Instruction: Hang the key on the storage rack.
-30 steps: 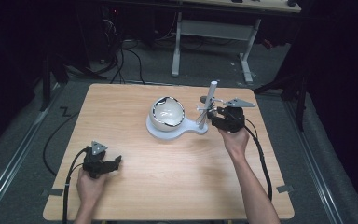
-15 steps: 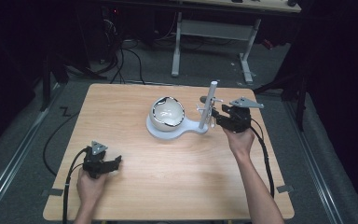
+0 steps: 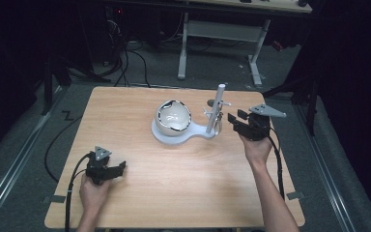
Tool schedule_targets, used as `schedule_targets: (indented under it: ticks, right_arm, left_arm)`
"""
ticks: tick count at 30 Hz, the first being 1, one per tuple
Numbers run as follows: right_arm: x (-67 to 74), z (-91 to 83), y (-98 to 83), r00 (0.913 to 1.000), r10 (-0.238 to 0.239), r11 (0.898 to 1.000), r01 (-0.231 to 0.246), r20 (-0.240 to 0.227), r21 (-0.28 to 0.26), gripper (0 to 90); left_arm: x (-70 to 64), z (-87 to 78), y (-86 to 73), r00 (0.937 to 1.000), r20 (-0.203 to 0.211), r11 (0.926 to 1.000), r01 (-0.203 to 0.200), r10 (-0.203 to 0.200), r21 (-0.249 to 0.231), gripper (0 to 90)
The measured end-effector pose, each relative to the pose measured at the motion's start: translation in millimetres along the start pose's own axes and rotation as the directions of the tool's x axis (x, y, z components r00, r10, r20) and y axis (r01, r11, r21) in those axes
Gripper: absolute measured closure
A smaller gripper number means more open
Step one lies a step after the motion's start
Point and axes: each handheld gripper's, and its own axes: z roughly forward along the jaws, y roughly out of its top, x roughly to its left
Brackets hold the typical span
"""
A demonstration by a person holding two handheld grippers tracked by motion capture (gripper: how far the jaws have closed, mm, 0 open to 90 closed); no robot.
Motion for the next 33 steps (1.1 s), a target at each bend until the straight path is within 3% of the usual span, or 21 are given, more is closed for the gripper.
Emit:
schedule_targets:
  ticks: [6, 22, 33]
  right_arm:
    - [-1.2, -11.0, -2.2, 0.9999, -0.012, 1.000, 0.012, 0.008, -0.010, 53.6]
    - [-13.4, -34.0, -16.0, 0.9989, 0.046, 0.998, -0.046, 0.002, -0.047, 53.9]
    - [-14.2, -44.8, -21.2, 0.9988, 0.049, 0.997, -0.049, 0.000, -0.057, 53.6]
  left_arm:
    - [0.0, 0.0, 0.0, 1.0000, 0.000, 1.0000, 0.000, 0.000, 0.000, 23.5]
    - [-0.1, 0.0, 0.0, 1.0000, 0.000, 1.0000, 0.000, 0.000, 0.000, 23.5]
    - [-0.1, 0.0, 0.0, 1.0000, 0.000, 1.0000, 0.000, 0.000, 0.000, 23.5]
